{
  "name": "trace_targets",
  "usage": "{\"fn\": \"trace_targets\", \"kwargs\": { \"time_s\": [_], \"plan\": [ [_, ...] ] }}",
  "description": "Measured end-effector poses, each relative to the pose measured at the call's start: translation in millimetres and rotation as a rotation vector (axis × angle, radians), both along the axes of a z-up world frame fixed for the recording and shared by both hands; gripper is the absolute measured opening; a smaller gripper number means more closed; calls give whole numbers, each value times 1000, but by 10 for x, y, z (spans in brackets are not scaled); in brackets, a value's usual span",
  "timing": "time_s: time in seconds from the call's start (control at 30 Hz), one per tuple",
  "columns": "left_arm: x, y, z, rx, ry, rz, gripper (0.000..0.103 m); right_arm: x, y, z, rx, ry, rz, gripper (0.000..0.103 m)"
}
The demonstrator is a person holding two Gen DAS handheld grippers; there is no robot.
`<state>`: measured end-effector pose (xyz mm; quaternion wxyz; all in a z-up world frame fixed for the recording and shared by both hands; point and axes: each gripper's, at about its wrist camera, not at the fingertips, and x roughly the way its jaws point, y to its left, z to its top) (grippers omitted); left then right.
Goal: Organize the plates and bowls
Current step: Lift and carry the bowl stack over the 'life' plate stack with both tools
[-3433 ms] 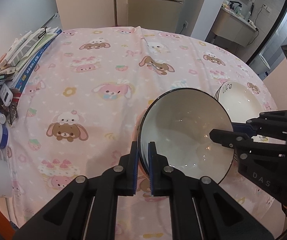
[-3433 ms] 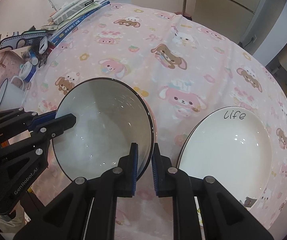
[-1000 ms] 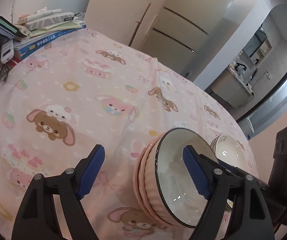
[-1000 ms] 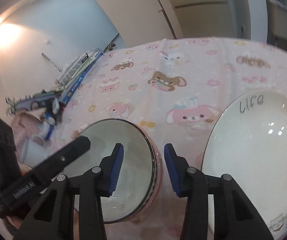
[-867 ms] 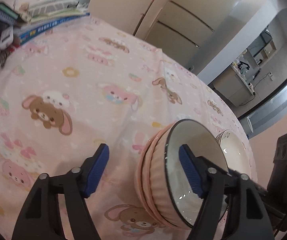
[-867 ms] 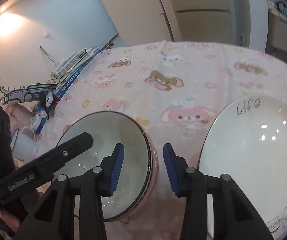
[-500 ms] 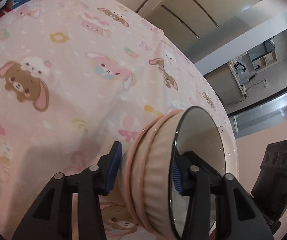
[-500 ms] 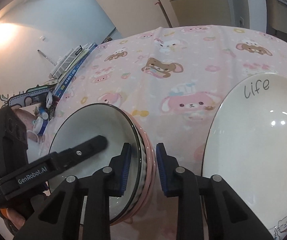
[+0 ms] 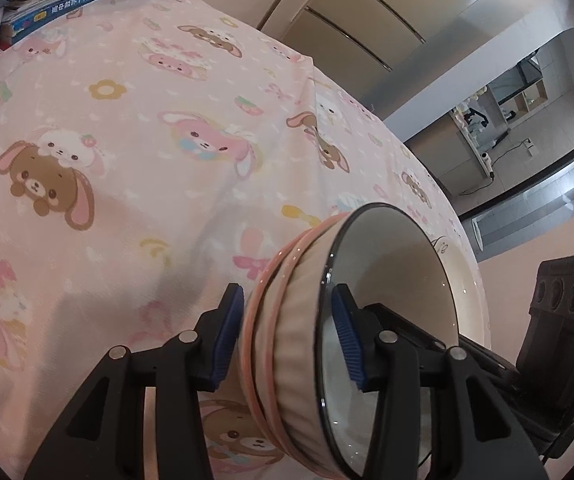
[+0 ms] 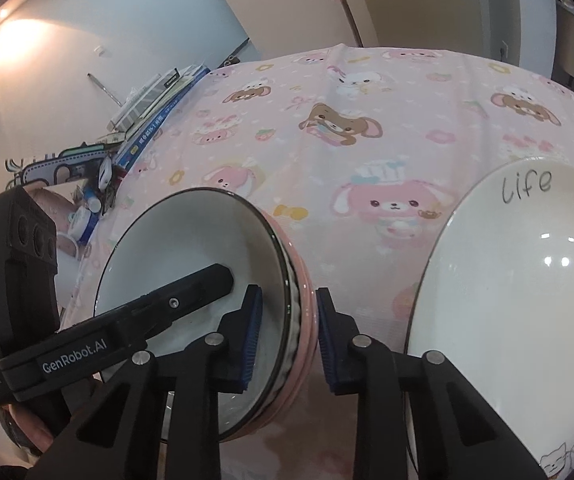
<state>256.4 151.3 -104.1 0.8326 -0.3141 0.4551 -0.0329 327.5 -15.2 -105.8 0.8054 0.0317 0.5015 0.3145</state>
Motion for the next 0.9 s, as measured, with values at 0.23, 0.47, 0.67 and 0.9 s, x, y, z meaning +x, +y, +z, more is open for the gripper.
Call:
{"fn": "trace_targets", "kwargs": {
  "time_s": [0.23,0.47,0.67,0.9],
  "plan": [
    [-79,11,46,-19,-2,-3,43,-24,-42,37,23,24,-22,28],
    [-173,16,190,-6,-28,4,43,-122,-32,181,25,9,-27,28],
    [-229,4,270,-24,-50,-2,43,-179,-101,284,48,-3,-30,28],
    [-265,-105,276,-25,-44,-19,43,-237,-222,294,54,18,-56,28]
  ]
}}
